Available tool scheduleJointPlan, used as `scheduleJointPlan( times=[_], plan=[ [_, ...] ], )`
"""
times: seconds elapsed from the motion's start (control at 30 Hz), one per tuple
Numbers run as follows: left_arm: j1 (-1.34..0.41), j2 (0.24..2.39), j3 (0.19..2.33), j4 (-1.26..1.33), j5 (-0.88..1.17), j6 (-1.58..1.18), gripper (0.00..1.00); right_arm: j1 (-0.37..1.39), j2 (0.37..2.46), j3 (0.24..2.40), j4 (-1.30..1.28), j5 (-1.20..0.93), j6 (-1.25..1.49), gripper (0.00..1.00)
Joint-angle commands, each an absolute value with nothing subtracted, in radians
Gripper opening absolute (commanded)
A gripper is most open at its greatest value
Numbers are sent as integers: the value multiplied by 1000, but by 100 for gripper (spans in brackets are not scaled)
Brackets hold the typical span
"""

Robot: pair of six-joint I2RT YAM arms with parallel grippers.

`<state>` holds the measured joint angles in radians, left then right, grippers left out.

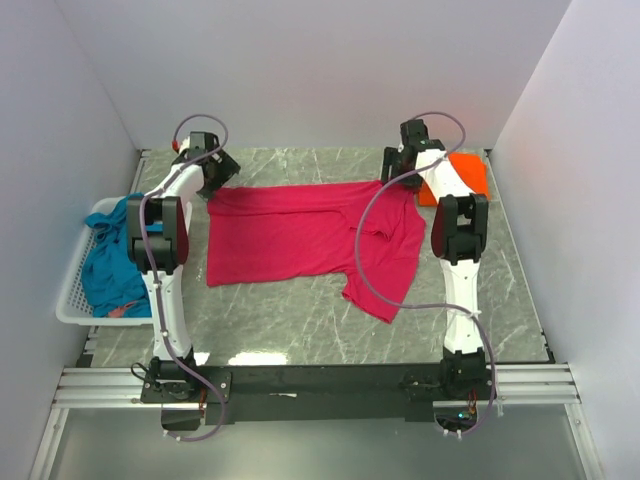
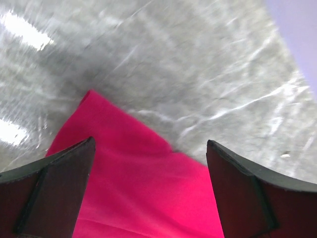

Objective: Fold and stack the t-shirts
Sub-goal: Fold the tshirt

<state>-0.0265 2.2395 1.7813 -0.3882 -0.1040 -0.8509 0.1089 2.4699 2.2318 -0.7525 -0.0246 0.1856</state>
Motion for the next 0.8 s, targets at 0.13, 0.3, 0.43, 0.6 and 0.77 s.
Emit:
scheduleJointPlan(
  times=[0.13, 0.3, 0.43, 0.6, 0.77],
  plan=[
    [-47, 1993, 1795, -423, -95, -804, 99, 112, 2036, 1969, -588, -20, 221, 82],
    [-118, 1778, 1519, -451, -169, -828, 99, 144, 1740, 1521, -431, -2, 351, 82],
    [-216, 1573, 1289, -505, -219, -908, 100, 158, 1481, 1226, -362, -2, 454, 82],
    [-331, 1418, 1020, -561, -272, -1006, 100, 160, 1306, 974, -325, -14, 488, 82],
    [-342, 1301, 750, -503, -222, -1135, 99, 161, 1243, 908, -342, -2, 454, 82]
  ],
)
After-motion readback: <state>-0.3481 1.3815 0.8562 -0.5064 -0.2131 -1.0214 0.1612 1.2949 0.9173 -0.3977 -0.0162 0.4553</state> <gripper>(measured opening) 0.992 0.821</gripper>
